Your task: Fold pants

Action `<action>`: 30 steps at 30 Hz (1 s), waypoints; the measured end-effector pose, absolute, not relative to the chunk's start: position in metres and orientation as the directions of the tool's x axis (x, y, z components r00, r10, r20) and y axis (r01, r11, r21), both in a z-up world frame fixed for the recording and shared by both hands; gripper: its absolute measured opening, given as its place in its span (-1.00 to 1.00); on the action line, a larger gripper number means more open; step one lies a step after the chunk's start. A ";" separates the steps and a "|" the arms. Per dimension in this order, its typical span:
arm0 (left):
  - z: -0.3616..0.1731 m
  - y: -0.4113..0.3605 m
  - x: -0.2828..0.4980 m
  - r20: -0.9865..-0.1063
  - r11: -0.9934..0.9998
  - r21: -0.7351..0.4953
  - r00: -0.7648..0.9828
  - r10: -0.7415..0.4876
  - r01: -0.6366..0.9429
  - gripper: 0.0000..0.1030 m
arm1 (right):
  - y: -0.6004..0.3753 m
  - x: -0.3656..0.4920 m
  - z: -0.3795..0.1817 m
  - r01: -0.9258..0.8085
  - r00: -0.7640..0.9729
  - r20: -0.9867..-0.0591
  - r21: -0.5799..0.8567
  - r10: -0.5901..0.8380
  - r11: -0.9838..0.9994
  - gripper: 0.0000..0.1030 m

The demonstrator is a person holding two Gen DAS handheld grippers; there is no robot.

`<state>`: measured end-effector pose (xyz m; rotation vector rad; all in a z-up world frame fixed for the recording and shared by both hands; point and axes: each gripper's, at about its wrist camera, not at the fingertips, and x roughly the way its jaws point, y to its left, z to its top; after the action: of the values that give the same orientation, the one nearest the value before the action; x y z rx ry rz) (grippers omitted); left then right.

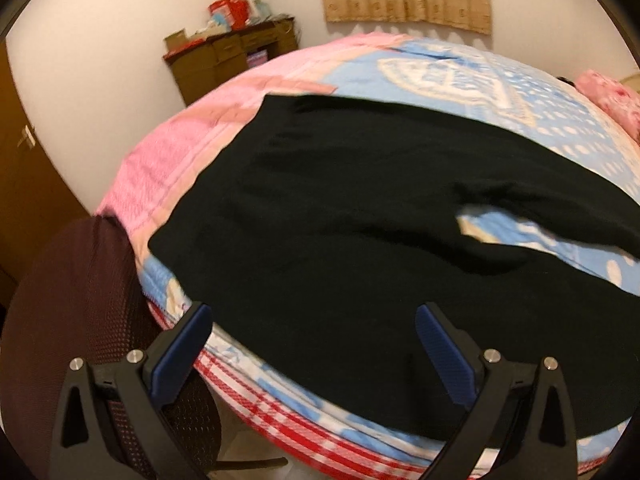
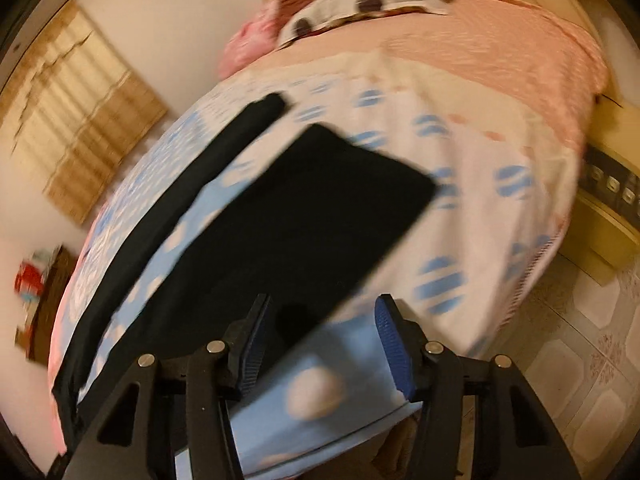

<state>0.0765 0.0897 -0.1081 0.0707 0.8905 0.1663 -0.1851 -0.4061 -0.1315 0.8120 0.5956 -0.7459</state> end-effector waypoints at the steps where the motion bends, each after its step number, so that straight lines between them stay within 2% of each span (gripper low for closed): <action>1: -0.111 0.094 0.078 -0.774 0.985 0.122 0.609 0.172 -0.124 1.00 | -0.411 -0.188 -0.134 0.781 0.598 -0.713 0.418 -0.366 0.464 0.06; 6: -0.125 0.114 0.082 -0.794 0.982 0.076 0.586 0.163 -0.170 1.00 | -0.424 -0.193 -0.133 0.782 0.605 -0.671 0.398 -0.429 0.480 0.06; 10: -0.132 0.125 0.081 -0.804 0.980 0.027 0.578 0.139 -0.197 1.00 | -0.423 -0.177 -0.140 0.811 0.546 -0.706 0.311 -0.451 0.496 0.06; 13: -0.137 0.131 0.081 -0.810 0.978 0.032 0.567 0.147 -0.208 1.00 | -0.419 -0.170 -0.137 0.807 0.534 -0.698 0.252 -0.477 0.535 0.05; 14: -0.138 0.131 0.081 -0.811 0.976 0.039 0.564 0.155 -0.212 1.00 | -0.418 -0.166 -0.136 0.798 0.539 -0.697 0.242 -0.474 0.551 0.01; 16: -0.141 0.137 0.080 -0.813 0.974 0.042 0.559 0.164 -0.225 1.00 | -0.410 -0.157 -0.132 0.775 0.549 -0.694 0.215 -0.466 0.594 -0.27; 18: -0.143 0.144 0.080 -0.818 0.971 0.025 0.554 0.156 -0.236 1.00 | -0.406 -0.152 -0.129 0.765 0.549 -0.693 0.194 -0.466 0.613 -0.37; 19: -0.144 0.146 0.079 -0.820 0.970 0.017 0.552 0.151 -0.241 1.00 | -0.406 -0.152 -0.127 0.752 0.567 -0.691 0.214 -0.448 0.623 -0.60; 22: -0.146 0.155 0.076 -0.824 0.967 -0.016 0.551 0.132 -0.256 1.00 | -0.410 -0.154 -0.121 0.653 0.683 -0.650 0.341 -0.333 0.676 -1.00; 27: -0.147 0.168 0.068 -0.825 0.953 -0.070 0.554 0.109 -0.293 1.00 | -0.403 -0.146 -0.115 0.556 0.765 -0.592 0.410 -0.254 0.723 -1.00; 30: -0.144 0.172 0.064 -0.811 0.950 -0.086 0.574 0.108 -0.300 1.00 | -0.409 -0.145 -0.127 0.585 0.746 -0.618 0.428 -0.249 0.689 -1.00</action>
<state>0.0637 0.1724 -0.1444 -0.2242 0.9302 0.2417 -0.1447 -0.4092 -0.1266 0.6568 0.5554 -0.4939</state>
